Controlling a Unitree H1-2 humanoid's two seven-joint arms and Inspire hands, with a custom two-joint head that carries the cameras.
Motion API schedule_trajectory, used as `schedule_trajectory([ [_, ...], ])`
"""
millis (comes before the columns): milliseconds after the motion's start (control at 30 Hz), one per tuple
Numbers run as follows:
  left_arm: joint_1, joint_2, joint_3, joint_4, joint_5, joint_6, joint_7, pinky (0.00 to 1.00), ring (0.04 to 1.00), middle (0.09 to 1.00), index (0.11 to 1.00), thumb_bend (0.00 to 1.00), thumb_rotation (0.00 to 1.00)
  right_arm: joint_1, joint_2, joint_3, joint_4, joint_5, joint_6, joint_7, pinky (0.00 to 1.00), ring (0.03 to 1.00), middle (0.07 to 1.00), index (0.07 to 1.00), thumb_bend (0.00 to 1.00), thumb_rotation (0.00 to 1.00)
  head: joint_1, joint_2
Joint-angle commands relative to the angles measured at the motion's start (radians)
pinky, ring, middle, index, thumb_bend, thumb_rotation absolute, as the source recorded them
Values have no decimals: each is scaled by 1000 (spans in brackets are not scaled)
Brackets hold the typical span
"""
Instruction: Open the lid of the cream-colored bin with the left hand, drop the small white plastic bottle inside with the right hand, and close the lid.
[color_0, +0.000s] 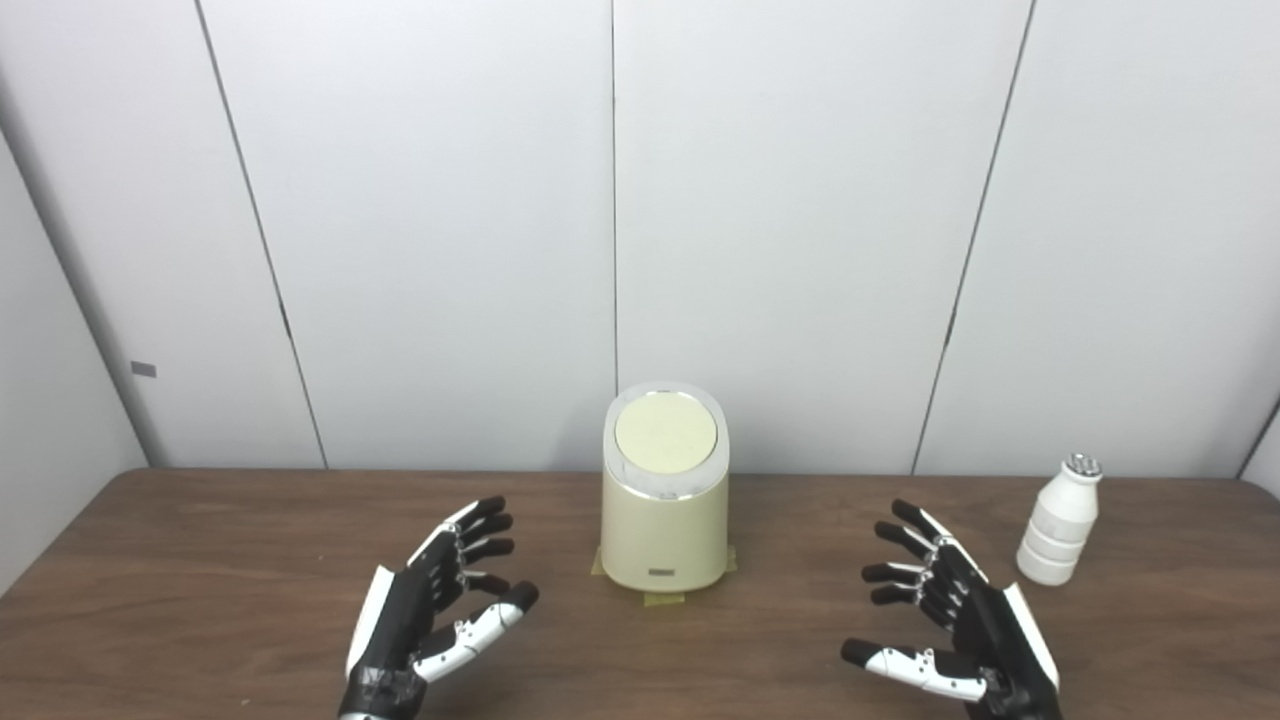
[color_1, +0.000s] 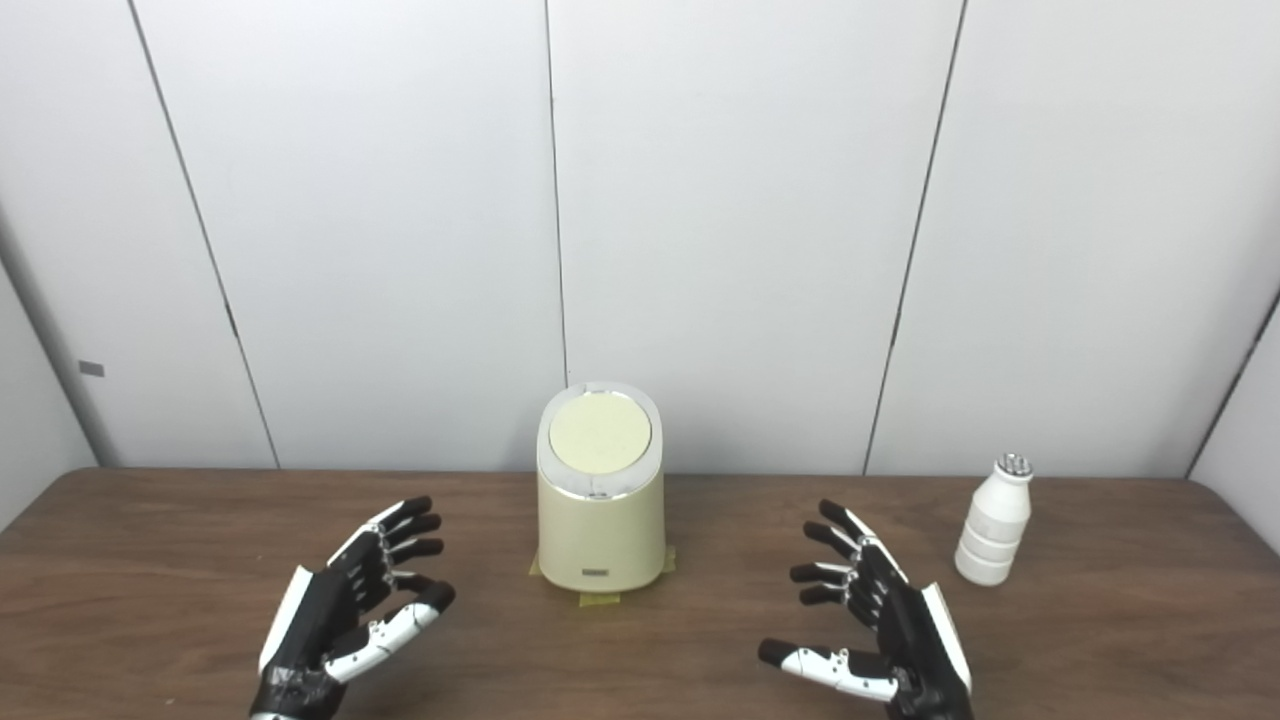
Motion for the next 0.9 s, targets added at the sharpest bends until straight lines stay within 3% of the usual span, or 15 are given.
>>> schedule_trajectory([
  [0,-34,5,-3,-22,-19,-49,-10,615,785,830,860,711,317,-28,0,-2,-43,14,0,-3,569,668,827,846,759,40,2,2],
  [433,-37,-5,5,-13,-17,-55,-13,610,781,823,850,705,327,-27,-1,6,-52,0,12,-4,535,646,820,838,760,61,5,3],
  [533,-36,-22,8,-35,7,-24,12,623,780,825,858,693,314,-24,-1,6,-62,-2,20,-6,527,641,817,834,761,64,2,4],
  [633,-51,-60,14,-77,54,37,66,681,801,860,913,664,323,-22,-3,4,-68,-8,29,-7,519,645,815,834,760,59,6,3],
  [733,-86,-81,12,-98,80,86,95,776,862,905,962,731,358,-21,-5,4,-64,-7,27,-6,511,639,813,835,761,67,9,0],
  [867,-156,-67,-1,-85,96,117,80,919,948,957,985,833,302,-23,-11,3,-44,-12,7,-5,511,634,813,842,757,74,10,-2],
])
